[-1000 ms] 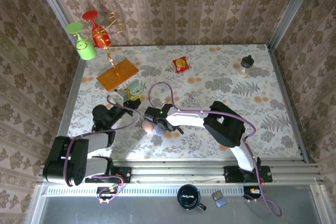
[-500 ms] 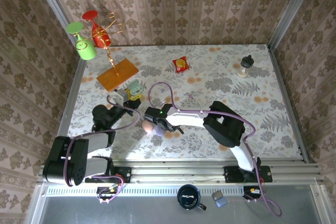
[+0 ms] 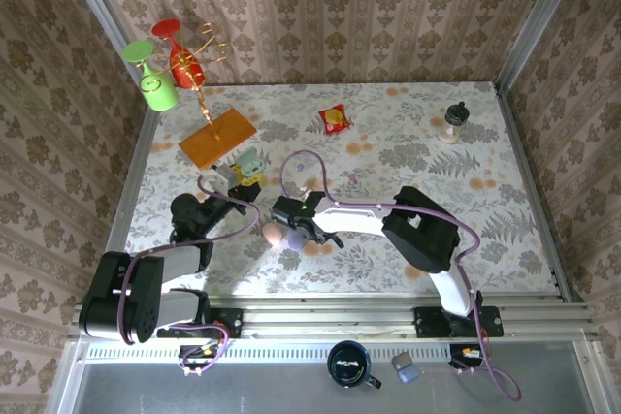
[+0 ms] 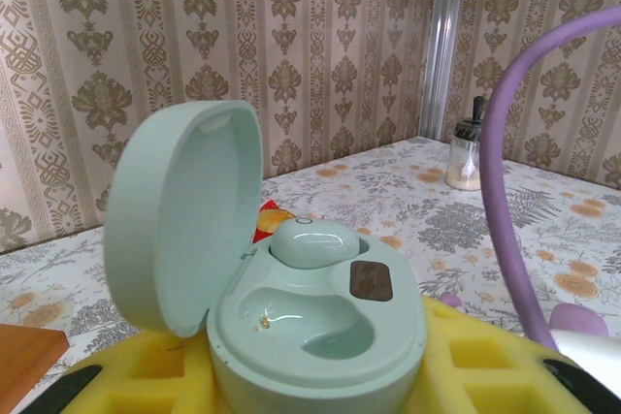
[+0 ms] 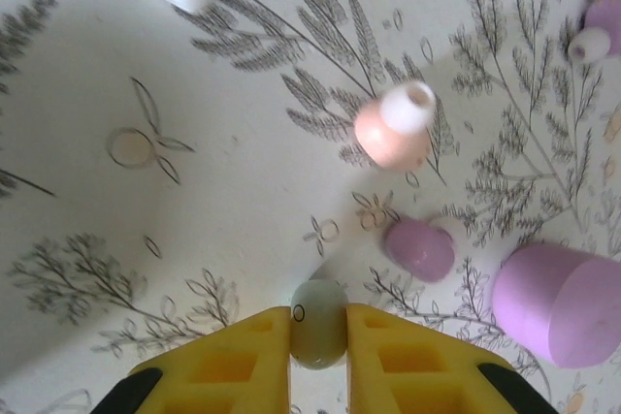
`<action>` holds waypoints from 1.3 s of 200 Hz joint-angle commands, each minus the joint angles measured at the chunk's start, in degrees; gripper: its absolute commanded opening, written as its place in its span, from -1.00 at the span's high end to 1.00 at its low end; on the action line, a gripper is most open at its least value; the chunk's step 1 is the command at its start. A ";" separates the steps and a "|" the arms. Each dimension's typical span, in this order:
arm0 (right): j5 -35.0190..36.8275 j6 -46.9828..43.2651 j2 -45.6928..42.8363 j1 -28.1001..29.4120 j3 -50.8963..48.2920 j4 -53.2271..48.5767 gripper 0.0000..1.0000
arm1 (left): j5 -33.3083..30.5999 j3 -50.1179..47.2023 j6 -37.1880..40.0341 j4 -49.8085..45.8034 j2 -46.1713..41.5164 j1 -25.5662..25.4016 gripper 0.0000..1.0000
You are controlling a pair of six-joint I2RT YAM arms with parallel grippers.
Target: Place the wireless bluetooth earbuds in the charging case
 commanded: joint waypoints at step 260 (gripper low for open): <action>-54.20 20.81 -49.25 -29.18 -30.93 41.16 0.60 | -7.53 15.09 9.23 1.78 20.07 -25.78 0.33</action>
